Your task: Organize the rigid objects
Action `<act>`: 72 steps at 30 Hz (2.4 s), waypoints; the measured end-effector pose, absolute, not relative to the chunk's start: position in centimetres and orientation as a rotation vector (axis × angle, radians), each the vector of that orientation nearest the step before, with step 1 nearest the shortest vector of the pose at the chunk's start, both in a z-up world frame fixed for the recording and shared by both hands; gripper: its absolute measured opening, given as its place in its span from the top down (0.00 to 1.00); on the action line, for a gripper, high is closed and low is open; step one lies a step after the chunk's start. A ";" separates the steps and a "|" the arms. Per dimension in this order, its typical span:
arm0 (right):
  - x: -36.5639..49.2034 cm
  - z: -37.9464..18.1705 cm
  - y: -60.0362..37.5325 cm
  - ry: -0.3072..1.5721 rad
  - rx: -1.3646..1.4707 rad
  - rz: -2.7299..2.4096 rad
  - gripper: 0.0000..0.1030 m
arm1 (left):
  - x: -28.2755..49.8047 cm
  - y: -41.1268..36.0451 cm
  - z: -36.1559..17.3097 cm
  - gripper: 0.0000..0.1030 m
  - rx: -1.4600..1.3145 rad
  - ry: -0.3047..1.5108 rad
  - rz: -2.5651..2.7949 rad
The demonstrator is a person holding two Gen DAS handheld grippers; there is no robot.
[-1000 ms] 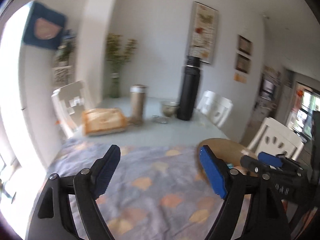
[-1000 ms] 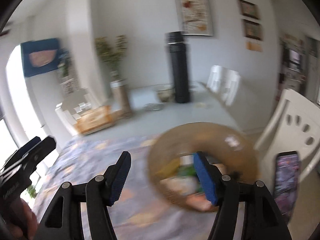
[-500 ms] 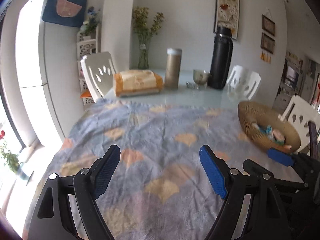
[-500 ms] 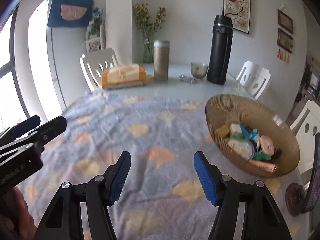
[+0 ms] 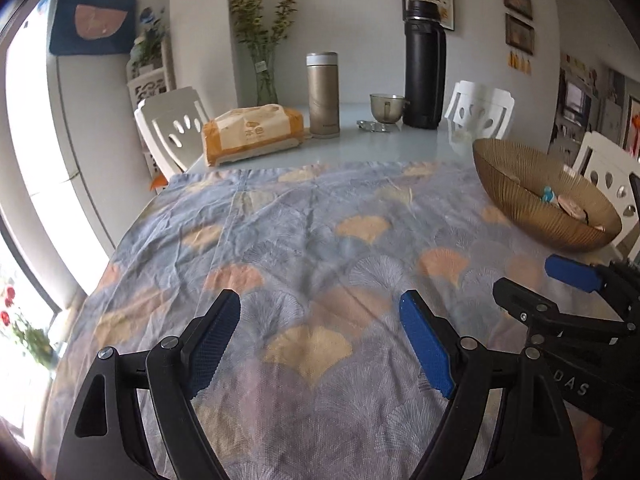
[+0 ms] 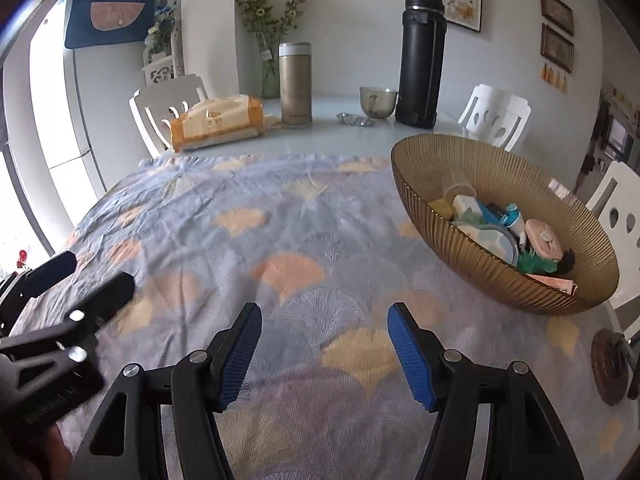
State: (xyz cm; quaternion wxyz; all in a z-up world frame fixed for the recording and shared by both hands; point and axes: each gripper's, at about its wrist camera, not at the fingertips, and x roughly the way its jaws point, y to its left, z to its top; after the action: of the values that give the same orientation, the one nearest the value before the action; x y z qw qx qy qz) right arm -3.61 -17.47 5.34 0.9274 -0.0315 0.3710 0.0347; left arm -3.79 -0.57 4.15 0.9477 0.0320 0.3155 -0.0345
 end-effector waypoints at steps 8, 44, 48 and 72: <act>-3.7 5.2 -16.8 0.764 -0.100 0.071 0.34 | -3.4 0.5 4.0 0.18 0.009 0.660 -0.063; -3.6 5.3 -17.2 0.773 -0.067 0.057 0.21 | -3.3 0.7 3.9 0.14 -0.014 0.672 -0.063; -3.5 5.3 -17.4 0.777 -0.063 0.053 0.21 | -3.2 0.7 3.9 0.14 -0.014 0.673 -0.064; -3.4 5.2 -17.5 0.782 -0.061 0.050 0.20 | -3.3 0.6 3.8 0.13 0.000 0.671 -0.062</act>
State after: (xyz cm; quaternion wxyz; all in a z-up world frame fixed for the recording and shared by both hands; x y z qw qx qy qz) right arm -3.43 -17.51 5.21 0.9237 -0.0295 0.3811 0.0245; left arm -3.31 0.61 3.81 0.9438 -0.0002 0.3291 -0.0305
